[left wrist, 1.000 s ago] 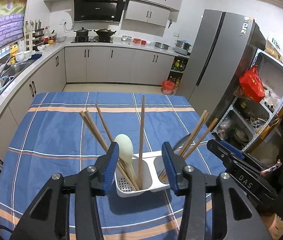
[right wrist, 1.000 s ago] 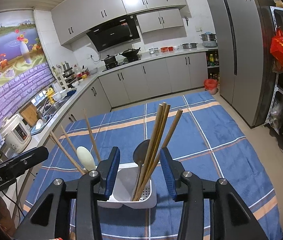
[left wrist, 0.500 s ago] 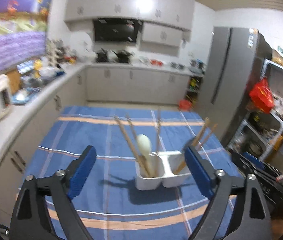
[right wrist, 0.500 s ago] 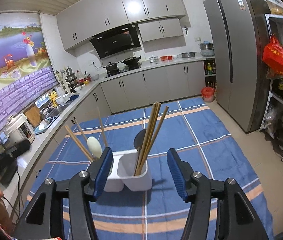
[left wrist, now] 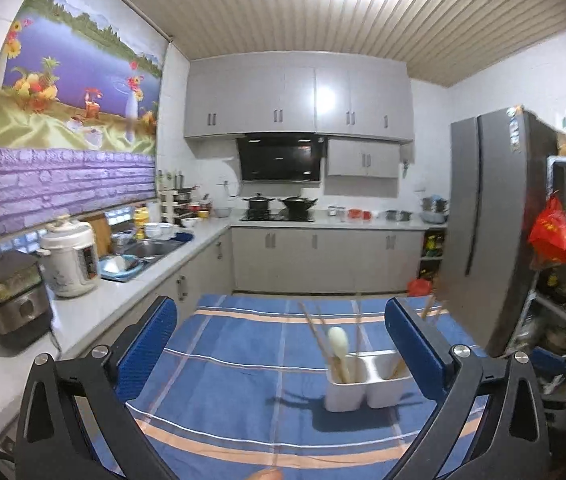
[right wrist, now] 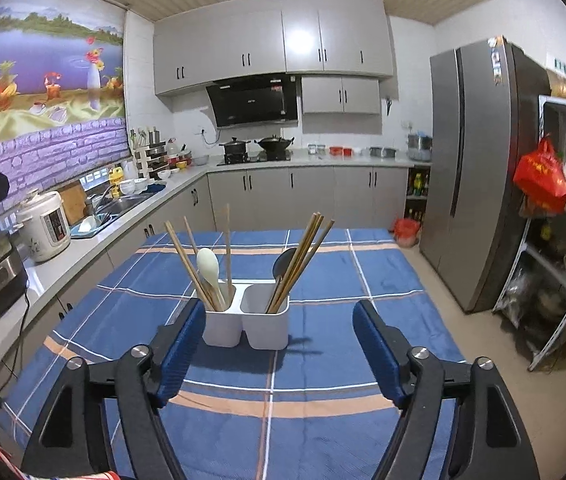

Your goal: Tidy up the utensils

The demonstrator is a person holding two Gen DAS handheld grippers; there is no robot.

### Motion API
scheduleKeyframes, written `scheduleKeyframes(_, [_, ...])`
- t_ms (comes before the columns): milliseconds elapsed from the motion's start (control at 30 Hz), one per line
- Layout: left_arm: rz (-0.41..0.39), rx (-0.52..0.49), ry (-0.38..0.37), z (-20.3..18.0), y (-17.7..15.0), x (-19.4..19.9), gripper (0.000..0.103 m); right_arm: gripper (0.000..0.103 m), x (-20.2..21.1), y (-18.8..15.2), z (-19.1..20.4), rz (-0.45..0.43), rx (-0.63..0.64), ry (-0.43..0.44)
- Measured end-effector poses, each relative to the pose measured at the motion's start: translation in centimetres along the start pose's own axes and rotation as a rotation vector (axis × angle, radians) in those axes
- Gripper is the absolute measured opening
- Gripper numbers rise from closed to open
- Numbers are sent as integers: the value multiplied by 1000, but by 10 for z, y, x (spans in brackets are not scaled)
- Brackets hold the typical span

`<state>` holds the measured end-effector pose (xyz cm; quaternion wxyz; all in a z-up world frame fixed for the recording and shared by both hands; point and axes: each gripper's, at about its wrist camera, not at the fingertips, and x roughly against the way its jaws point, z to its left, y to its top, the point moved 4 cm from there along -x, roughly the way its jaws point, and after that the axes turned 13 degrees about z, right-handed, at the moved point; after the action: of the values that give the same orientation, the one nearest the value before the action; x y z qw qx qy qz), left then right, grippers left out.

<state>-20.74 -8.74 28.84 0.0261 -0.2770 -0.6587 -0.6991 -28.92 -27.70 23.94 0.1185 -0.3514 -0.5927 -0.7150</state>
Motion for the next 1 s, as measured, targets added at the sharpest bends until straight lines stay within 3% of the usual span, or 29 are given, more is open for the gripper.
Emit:
scheduleKeyframes(167, [31,38,-101,-1,-11,15,103,91,25,-5,-8,-73,-30,-2])
scheduleKeyframes(333, [91,29,-171,-14,-21,16,103,92,39,-8,-29,-125,-116,104])
scheduleKeyframes(467, [122,-6,-200,-30,-27,14,103,92,37,-11,-50,-92,-230,291])
scheduleKeyframes(633, [145,-53,-222,-51,-35,14,103,94,27,-15,-78,-44,-433,619])
scheduleKeyframes(700, [151,-71,-224,-57,-36,13,103,95,25,-15,-81,-38,-464,673])
scheduleKeyframes(800, [179,-89,-241,-68,-41,8,103,96,24,-14,-79,-33,-467,680])
scheduleKeyframes(1000, [243,-98,-260,-81,-51,-2,103,97,19,-17,-79,-7,-450,604])
